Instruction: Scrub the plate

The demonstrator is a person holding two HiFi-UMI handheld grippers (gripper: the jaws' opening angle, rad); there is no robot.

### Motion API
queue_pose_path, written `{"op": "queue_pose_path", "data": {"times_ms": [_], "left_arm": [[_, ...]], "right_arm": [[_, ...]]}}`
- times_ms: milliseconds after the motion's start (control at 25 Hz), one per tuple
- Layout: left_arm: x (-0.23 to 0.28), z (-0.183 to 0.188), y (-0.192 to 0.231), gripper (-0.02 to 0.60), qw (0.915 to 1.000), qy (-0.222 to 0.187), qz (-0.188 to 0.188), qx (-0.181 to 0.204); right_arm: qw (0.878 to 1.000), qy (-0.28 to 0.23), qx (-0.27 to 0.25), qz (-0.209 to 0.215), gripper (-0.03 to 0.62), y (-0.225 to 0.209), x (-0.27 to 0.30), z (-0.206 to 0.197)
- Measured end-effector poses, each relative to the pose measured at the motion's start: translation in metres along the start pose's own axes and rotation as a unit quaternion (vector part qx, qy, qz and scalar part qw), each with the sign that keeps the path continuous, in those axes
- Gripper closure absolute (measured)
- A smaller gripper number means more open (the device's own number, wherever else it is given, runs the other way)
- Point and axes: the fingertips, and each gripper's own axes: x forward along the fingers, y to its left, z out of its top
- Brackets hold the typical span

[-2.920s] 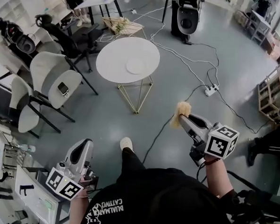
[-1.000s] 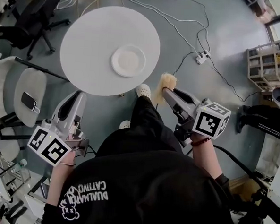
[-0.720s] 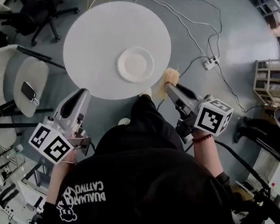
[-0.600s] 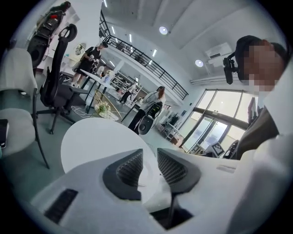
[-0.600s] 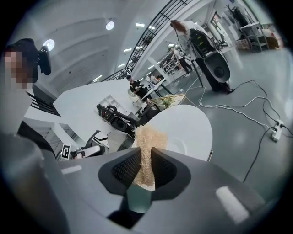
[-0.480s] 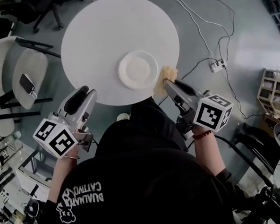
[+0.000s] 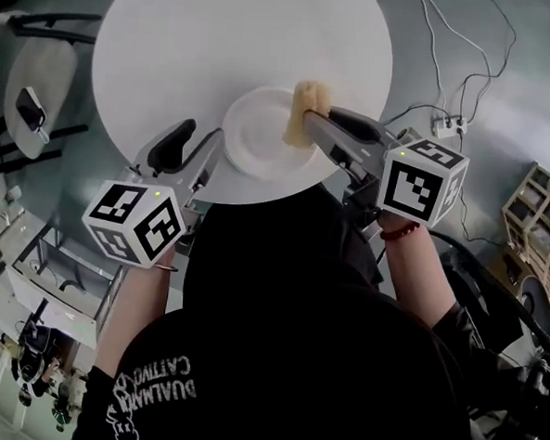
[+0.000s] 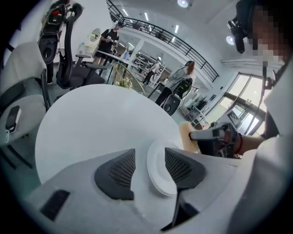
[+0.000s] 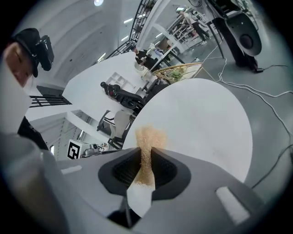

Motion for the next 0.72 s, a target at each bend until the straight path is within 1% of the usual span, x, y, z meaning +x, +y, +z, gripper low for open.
{"op": "queue_pose_path", "data": {"times_ms": [120, 200, 280, 400, 440, 560, 720], "left_arm": [[0.011, -0.012, 0.005, 0.377, 0.9989, 0.009, 0.045, 0.006], [0.017, -0.019, 0.005, 0.377, 0.9978, 0.013, 0.064, 0.015], [0.024, -0.027, -0.001, 0.379, 0.9973, 0.016, 0.069, 0.018], [0.032, -0.036, -0.014, 0.437, 0.9965, 0.016, 0.080, 0.014], [0.034, -0.038, -0.019, 0.445, 0.9961, 0.018, 0.086, 0.012], [0.038, -0.040, -0.030, 0.445, 0.9954, 0.022, 0.094, 0.008], [0.044, -0.038, -0.006, 0.440, 0.9947, 0.028, 0.098, 0.011]], "right_arm": [[1.000, 0.023, -0.013, 0.016, 0.528, -0.006, 0.013, 0.004], [0.999, 0.031, -0.022, 0.025, 0.528, -0.009, 0.018, 0.006], [0.998, 0.038, -0.028, 0.033, 0.528, -0.013, 0.020, 0.005], [0.997, 0.056, -0.033, 0.049, 0.528, -0.014, 0.019, 0.000], [0.996, 0.064, -0.034, 0.055, 0.528, -0.012, 0.018, -0.002], [0.993, 0.087, -0.041, 0.074, 0.528, -0.002, 0.021, -0.002], [0.988, 0.109, -0.058, 0.095, 0.528, 0.008, 0.059, -0.003]]}}
